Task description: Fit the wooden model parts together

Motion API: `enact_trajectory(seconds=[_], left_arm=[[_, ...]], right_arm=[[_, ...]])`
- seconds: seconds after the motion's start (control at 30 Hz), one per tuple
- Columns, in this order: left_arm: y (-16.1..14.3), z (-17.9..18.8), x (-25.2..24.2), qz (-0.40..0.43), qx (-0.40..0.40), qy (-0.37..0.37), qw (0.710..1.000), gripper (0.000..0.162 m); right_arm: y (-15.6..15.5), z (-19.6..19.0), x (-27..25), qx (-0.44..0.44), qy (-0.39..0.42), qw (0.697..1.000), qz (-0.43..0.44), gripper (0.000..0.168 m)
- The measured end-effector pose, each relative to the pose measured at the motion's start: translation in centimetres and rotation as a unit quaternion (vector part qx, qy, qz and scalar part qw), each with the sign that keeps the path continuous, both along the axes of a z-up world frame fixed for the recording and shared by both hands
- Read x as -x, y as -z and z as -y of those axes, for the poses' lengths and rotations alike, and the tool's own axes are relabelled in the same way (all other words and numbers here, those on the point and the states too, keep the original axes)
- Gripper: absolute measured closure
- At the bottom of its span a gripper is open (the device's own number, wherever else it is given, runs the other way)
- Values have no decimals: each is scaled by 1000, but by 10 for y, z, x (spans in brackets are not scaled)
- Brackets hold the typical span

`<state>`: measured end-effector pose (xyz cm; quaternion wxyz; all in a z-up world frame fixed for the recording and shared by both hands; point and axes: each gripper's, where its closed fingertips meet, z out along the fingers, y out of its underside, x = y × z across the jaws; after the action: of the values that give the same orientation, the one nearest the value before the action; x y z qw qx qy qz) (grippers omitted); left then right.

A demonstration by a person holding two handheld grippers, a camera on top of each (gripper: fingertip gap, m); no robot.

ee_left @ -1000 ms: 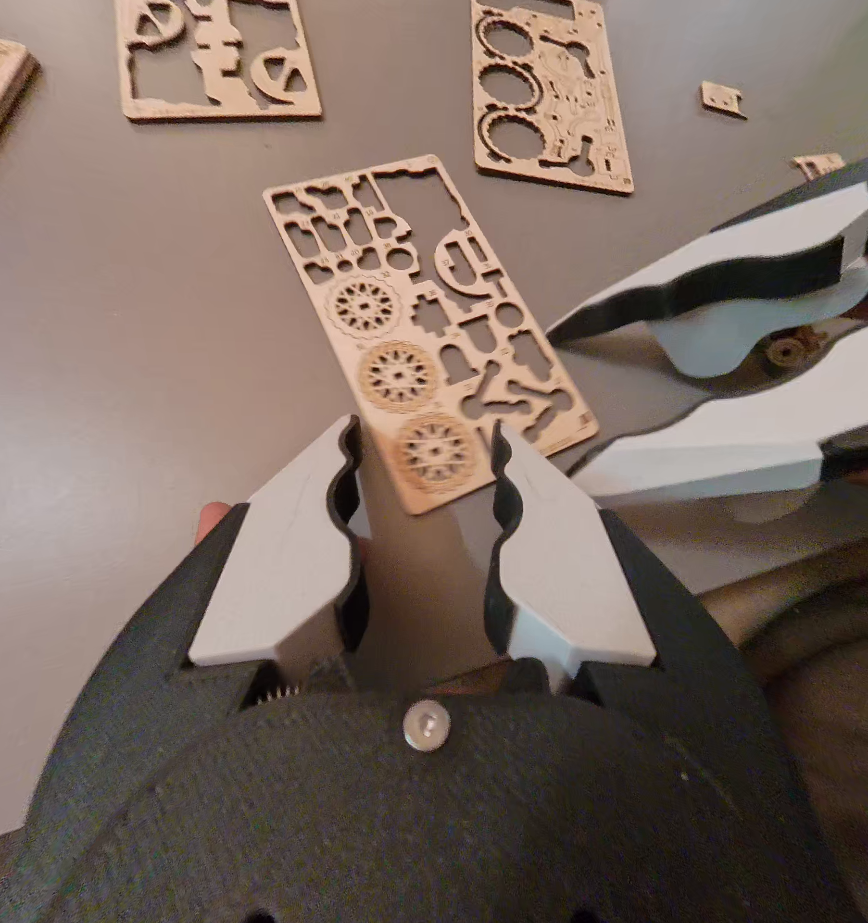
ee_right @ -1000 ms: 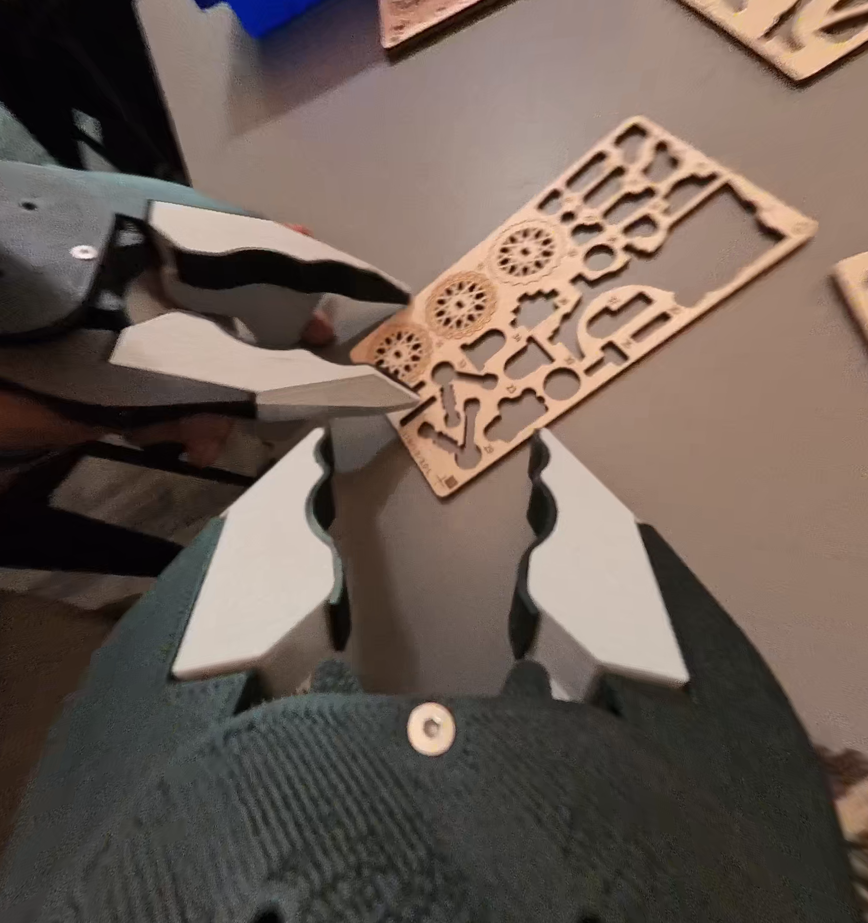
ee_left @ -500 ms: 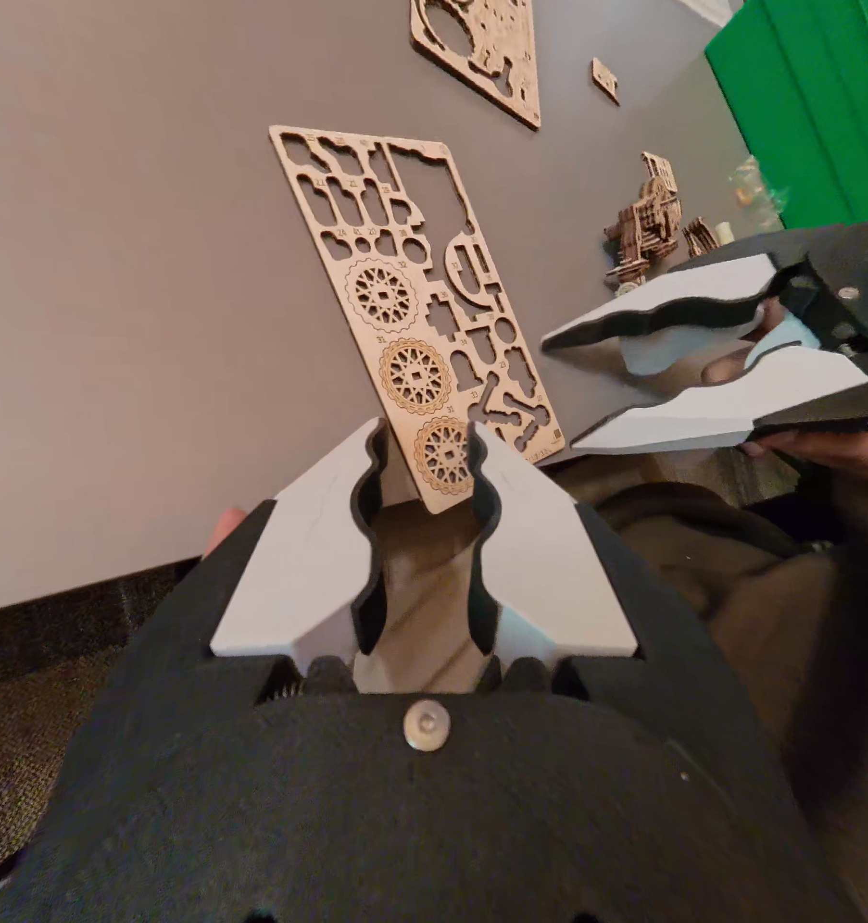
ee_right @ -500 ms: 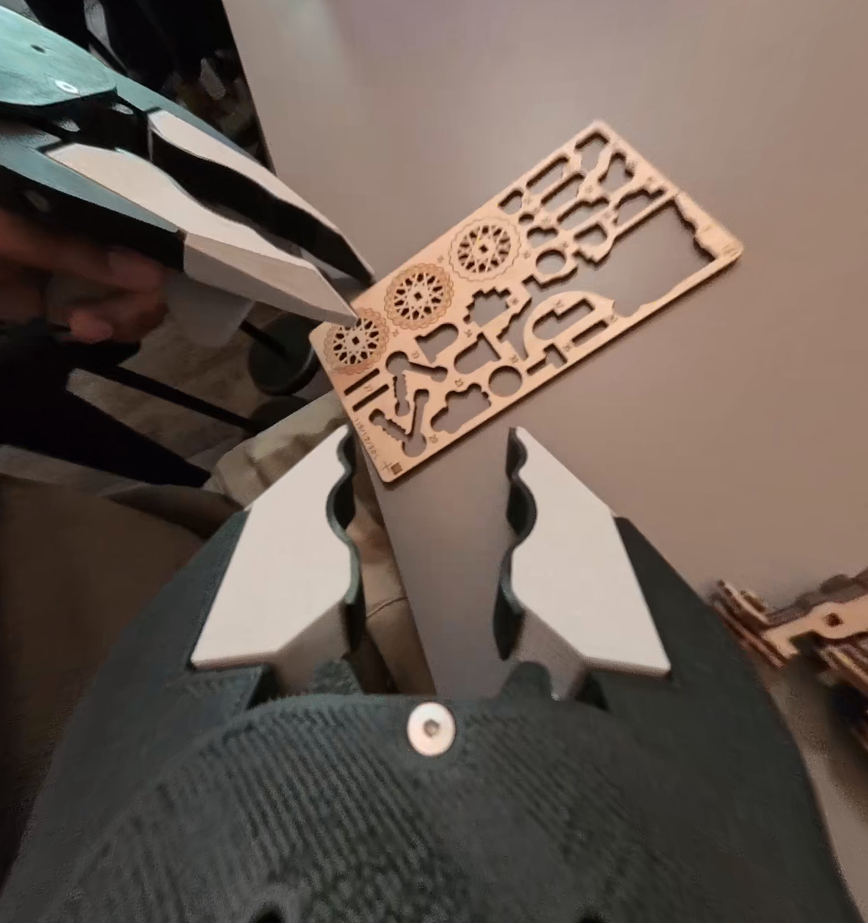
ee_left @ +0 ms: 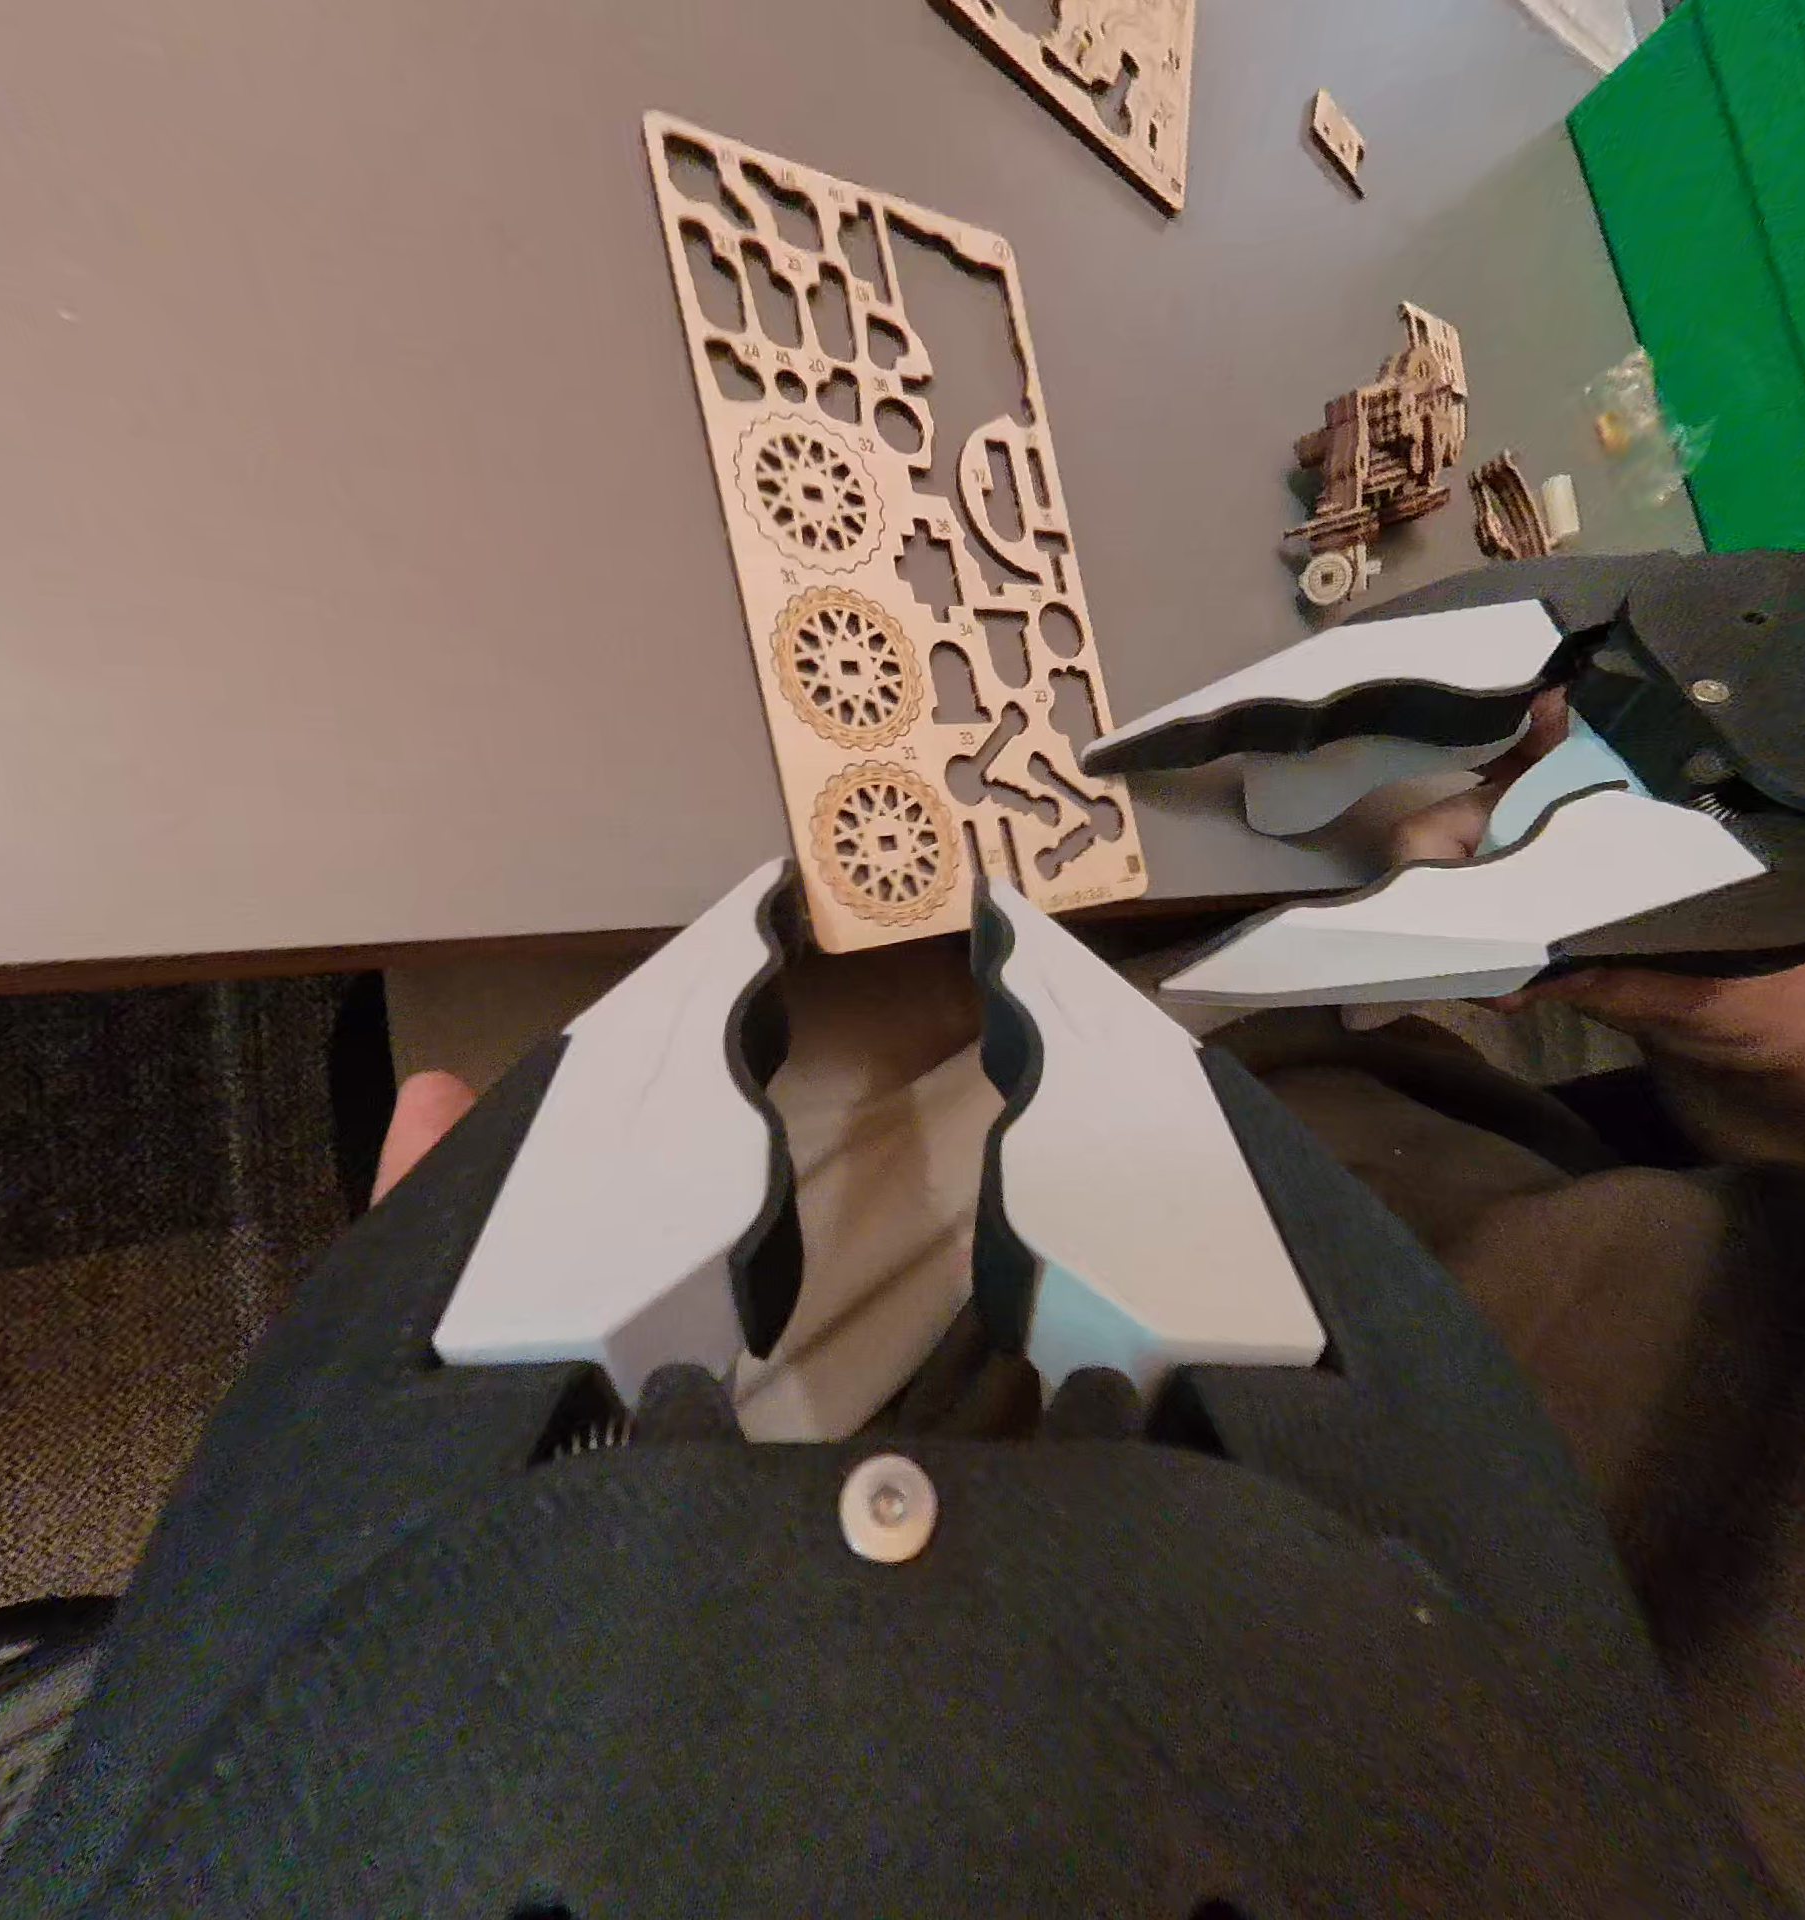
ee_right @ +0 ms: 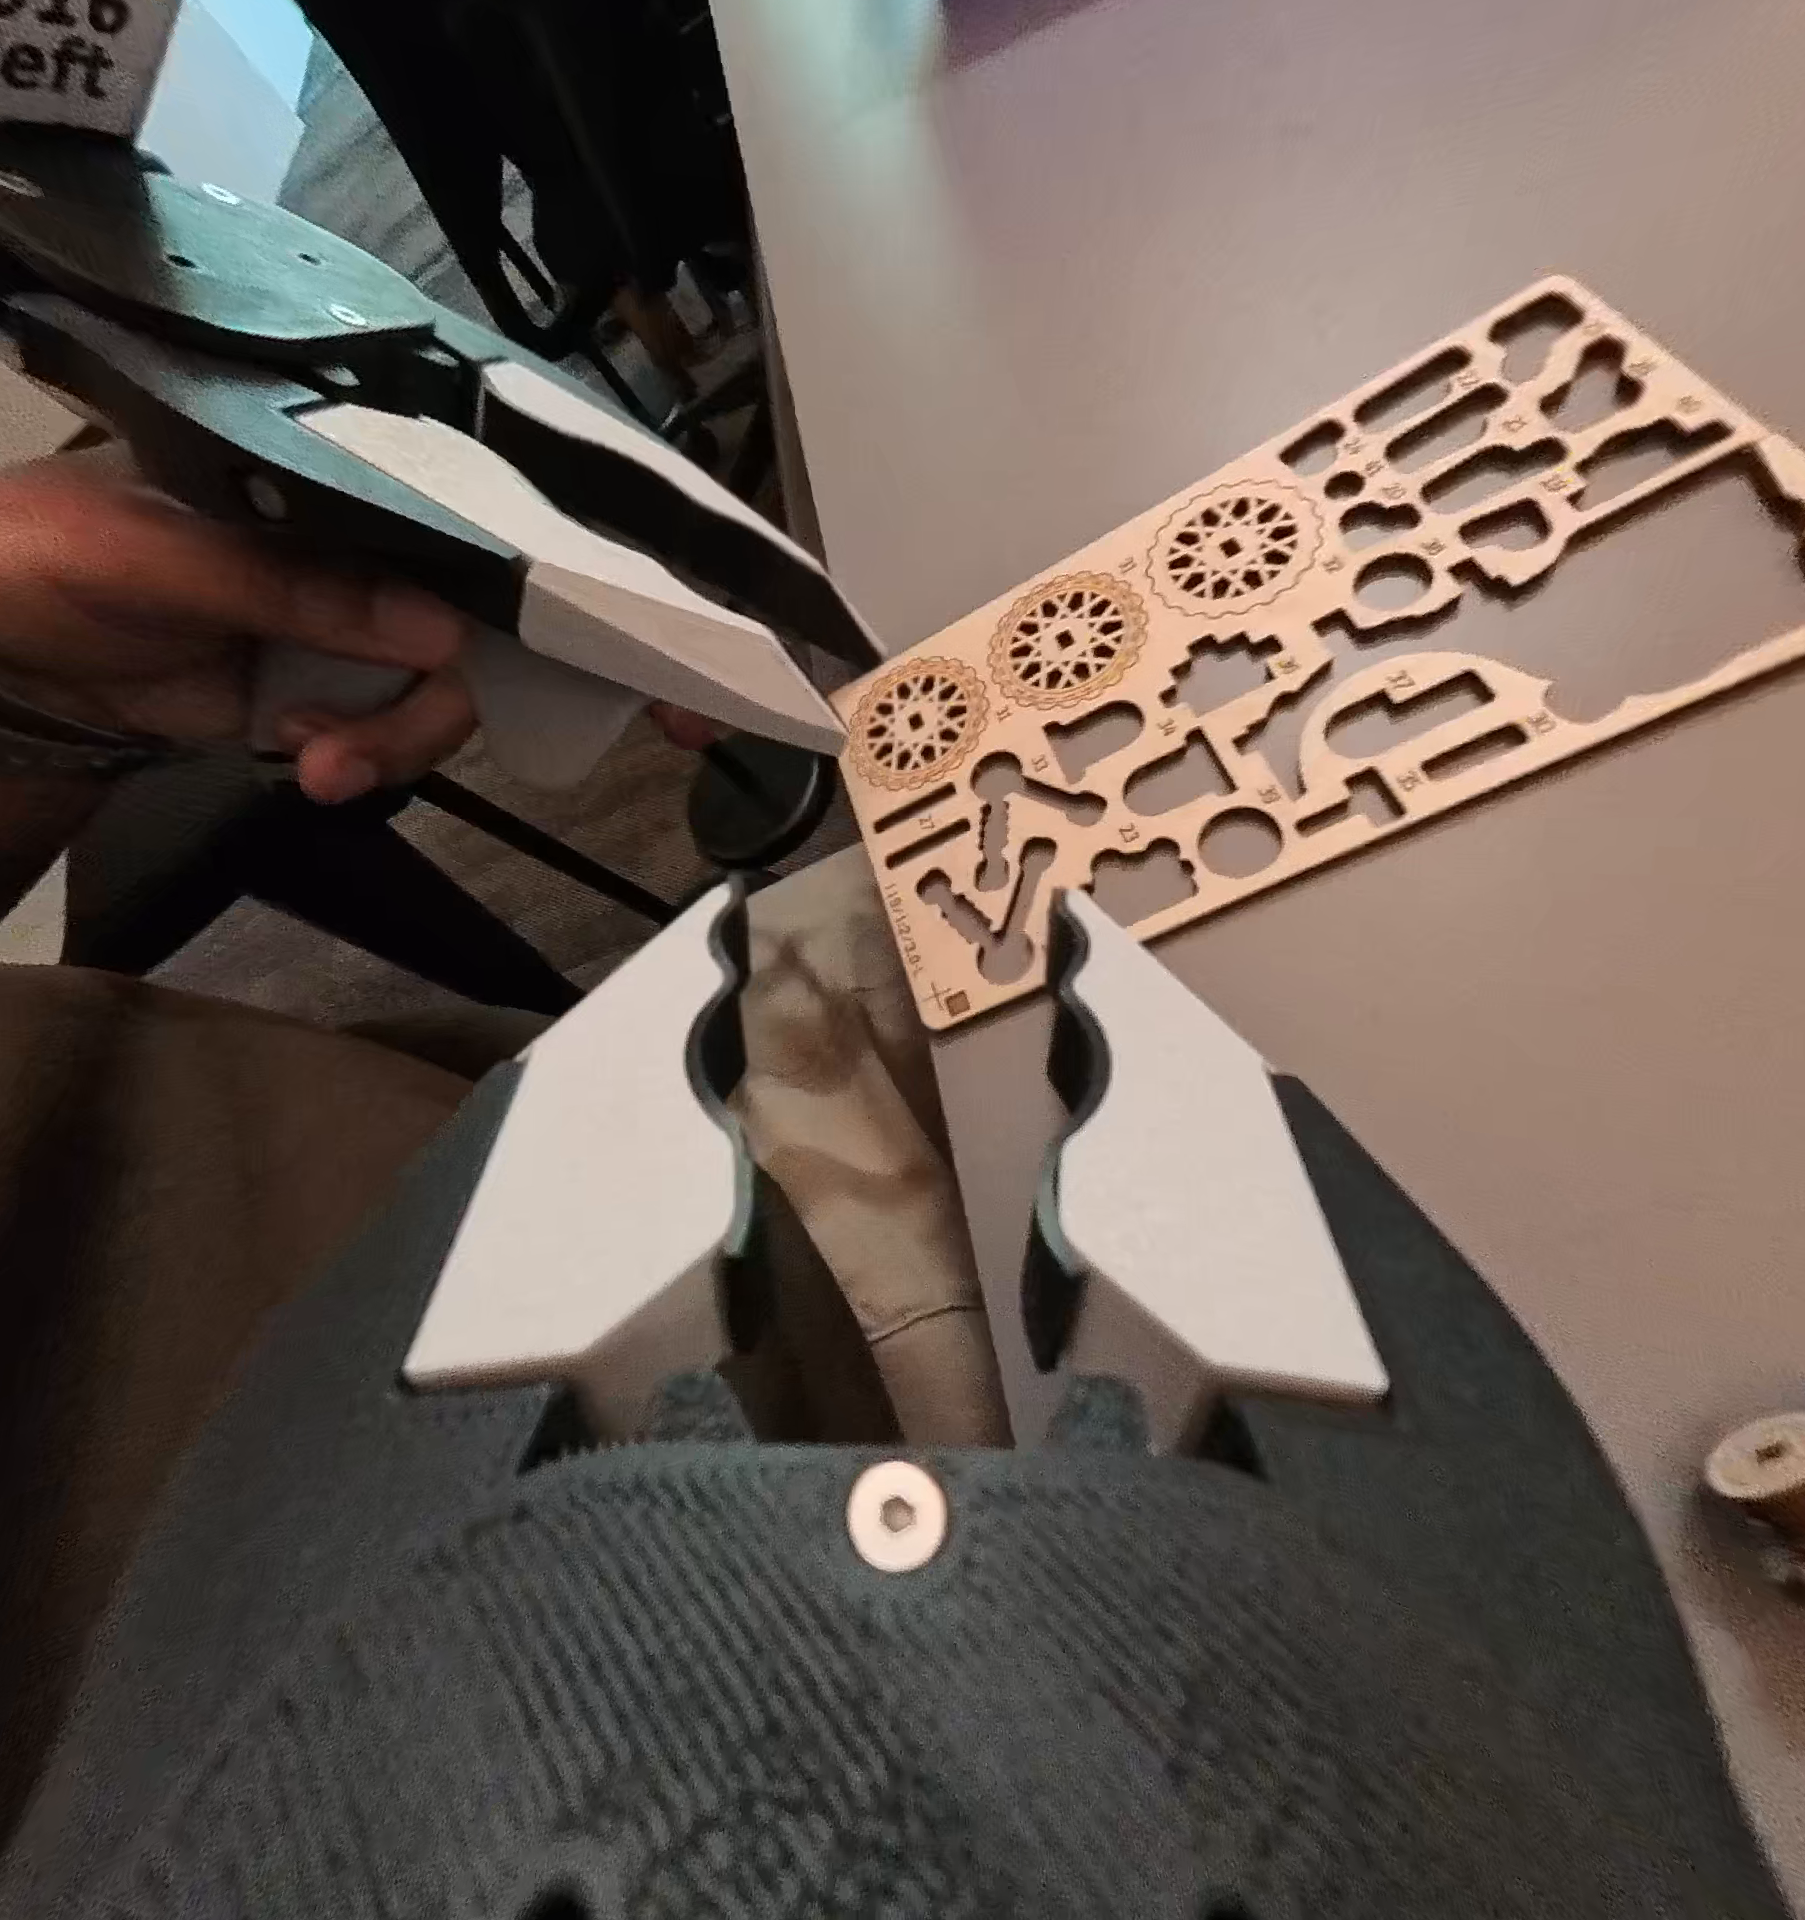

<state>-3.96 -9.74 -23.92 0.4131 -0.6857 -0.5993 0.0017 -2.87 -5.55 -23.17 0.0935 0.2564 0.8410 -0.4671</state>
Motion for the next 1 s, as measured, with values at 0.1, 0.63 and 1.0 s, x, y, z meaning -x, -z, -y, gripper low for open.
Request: enact_trajectory(seconds=[0.1, 0.63, 1.0], left_arm=[[0, -2, -1, 8, -17, -2, 1000, 136], [15, -22, -25, 62, -40, 31, 997, 108], [-14, -32, -19, 47, -182, -1, 982, 154]], right_arm=[[1, -2, 1, -9, 0, 1000, -14, 112], [5, -19, 2, -17, 23, 1000, 4, 131], [-1, -22, 6, 19, 23, 999, 37, 133]])
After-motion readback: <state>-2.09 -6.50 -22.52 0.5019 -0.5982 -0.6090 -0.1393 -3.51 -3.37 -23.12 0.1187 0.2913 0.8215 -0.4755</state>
